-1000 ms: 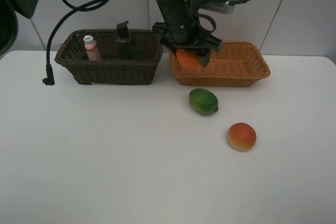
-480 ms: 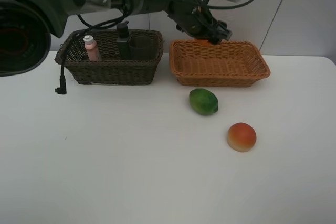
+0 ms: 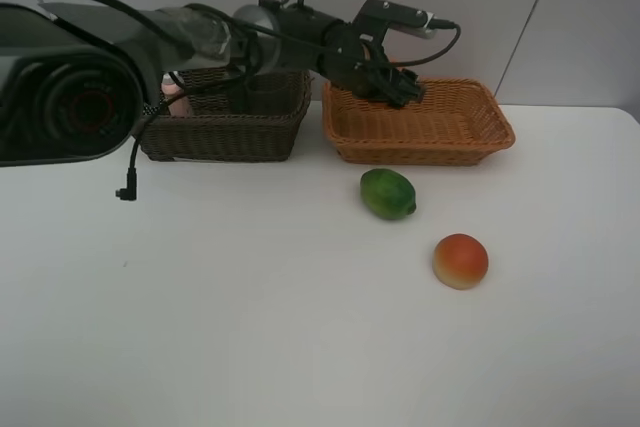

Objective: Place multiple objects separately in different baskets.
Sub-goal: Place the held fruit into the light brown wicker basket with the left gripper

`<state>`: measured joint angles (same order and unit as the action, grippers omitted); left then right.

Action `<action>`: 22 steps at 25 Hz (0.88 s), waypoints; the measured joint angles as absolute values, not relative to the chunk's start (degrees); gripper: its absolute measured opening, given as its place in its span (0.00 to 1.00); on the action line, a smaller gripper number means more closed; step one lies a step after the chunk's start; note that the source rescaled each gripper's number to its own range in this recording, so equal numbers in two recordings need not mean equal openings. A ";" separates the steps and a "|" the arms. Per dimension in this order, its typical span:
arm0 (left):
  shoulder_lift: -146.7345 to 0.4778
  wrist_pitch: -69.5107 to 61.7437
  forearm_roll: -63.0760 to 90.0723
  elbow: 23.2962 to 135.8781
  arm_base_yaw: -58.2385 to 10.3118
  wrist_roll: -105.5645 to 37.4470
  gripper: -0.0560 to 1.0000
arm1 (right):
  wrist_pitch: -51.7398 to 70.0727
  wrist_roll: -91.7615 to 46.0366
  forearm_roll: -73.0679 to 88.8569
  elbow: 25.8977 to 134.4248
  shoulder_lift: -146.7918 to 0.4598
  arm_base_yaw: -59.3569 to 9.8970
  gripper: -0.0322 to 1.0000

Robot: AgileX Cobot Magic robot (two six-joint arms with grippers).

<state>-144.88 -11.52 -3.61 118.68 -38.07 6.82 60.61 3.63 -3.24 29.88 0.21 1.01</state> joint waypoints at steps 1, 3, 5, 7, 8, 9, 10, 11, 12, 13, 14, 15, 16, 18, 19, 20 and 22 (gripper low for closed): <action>-145.27 -11.26 -3.22 118.60 -38.07 6.82 0.91 | 60.61 3.63 -3.24 29.88 0.21 1.01 0.79; -145.82 -10.97 -2.85 118.55 -38.07 6.82 0.91 | 60.61 3.63 -3.24 29.88 0.21 1.01 0.79; -146.27 -10.86 -2.52 118.53 -38.07 6.82 0.91 | 60.61 3.63 -3.24 29.88 0.21 1.01 0.79; -146.64 -10.78 -1.95 118.53 -38.07 6.82 0.91 | 60.61 3.63 -3.24 29.88 0.21 1.01 0.79; -146.76 -10.76 -1.64 118.53 -38.07 6.82 0.91 | 60.61 3.63 -3.24 29.88 0.21 1.01 0.79; -146.83 -10.76 -1.51 118.53 -38.07 6.82 0.91 | 60.61 3.63 -3.24 29.88 0.21 1.01 0.79; -146.88 -10.89 -1.40 118.48 -38.07 6.82 0.91 | 60.61 3.63 -3.24 29.88 0.21 1.01 0.79; -146.88 -10.89 -1.09 118.48 -38.07 6.82 0.91 | 60.61 3.63 -3.24 29.88 0.21 1.01 0.79; -146.88 -10.89 -0.66 118.48 -38.07 6.82 0.91 | 60.61 3.63 -3.24 29.88 0.21 1.01 0.79; -146.88 -10.89 0.00 118.48 -38.07 6.82 0.91 | 60.61 3.63 -3.24 29.88 0.21 1.01 0.79; -146.88 -11.28 0.60 118.48 -38.07 6.82 0.91 | 60.61 3.63 -3.24 29.88 0.21 1.01 0.79; -146.88 -11.86 1.21 118.48 -38.07 6.82 0.91 | 60.61 3.63 -3.24 29.88 0.21 1.01 0.79; -146.88 -12.44 1.66 118.48 -38.07 6.82 0.91 | 60.61 3.63 -3.24 29.88 0.21 1.01 0.79; -146.88 -13.21 1.93 118.48 -38.12 6.82 0.91 | 60.61 3.63 -3.24 29.88 0.21 1.01 0.79; -146.88 -13.42 2.00 118.48 -38.12 6.82 0.91 | 60.61 3.63 -3.24 29.88 0.21 1.01 0.79; -146.88 -13.87 2.05 118.48 -38.16 6.82 0.91 | 60.61 3.63 -3.24 29.88 0.21 1.01 0.79; -146.88 -14.29 2.05 118.48 -38.18 6.82 0.91 | 60.61 3.63 -3.24 29.88 0.21 1.01 0.79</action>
<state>-146.88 -14.29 2.05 118.48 -38.18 6.82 60.61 3.63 -3.24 29.88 0.21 1.01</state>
